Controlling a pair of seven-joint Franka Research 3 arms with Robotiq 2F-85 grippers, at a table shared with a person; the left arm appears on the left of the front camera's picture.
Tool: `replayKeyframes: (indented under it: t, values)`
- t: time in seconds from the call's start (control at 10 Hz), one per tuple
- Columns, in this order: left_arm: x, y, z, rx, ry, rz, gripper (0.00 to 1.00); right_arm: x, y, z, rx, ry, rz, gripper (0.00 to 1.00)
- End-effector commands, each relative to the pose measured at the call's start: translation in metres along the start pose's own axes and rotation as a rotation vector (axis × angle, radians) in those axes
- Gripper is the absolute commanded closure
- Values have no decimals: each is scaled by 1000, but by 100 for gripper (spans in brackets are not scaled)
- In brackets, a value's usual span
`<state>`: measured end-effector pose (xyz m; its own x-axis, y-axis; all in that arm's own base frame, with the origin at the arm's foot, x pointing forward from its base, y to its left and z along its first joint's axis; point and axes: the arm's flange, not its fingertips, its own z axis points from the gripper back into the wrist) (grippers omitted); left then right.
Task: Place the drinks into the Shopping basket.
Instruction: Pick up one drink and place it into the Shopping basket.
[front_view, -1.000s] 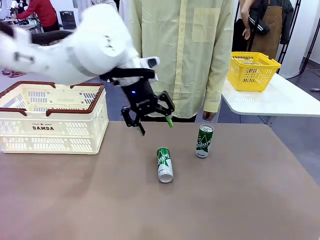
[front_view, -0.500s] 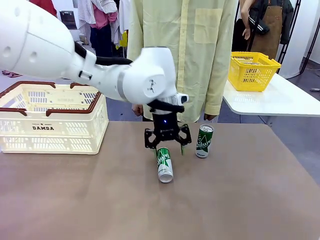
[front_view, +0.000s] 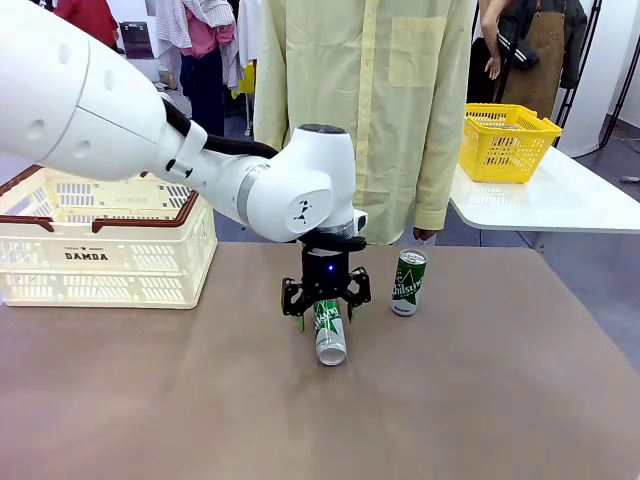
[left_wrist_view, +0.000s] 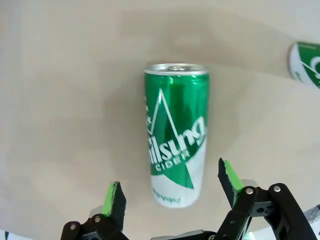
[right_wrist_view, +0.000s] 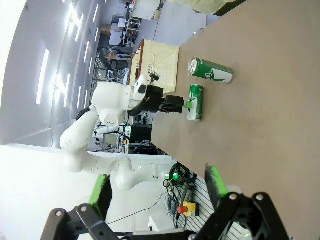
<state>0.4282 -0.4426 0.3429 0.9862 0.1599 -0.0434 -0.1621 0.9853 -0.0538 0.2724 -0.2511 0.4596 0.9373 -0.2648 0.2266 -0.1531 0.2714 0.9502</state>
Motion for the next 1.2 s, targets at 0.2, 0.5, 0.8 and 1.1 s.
replayKeyframes:
  t: [0.2, 0.5, 0.8, 1.1]
  values:
    - [10, -5, -24, 3, 10, -52, 0, -2, 1, 2, -2, 7, 18, 0]
    - [16, -7, -32, 2, 44, -64, 0, -2, 1, 2, -2, 7, 18, 0]
    - [21, -8, -36, 2, 64, -104, 52, -2, 1, 2, -2, 7, 18, 0]
    - [25, -8, -36, 34, 24, -97, 100, -2, 1, 2, -2, 7, 18, 0]
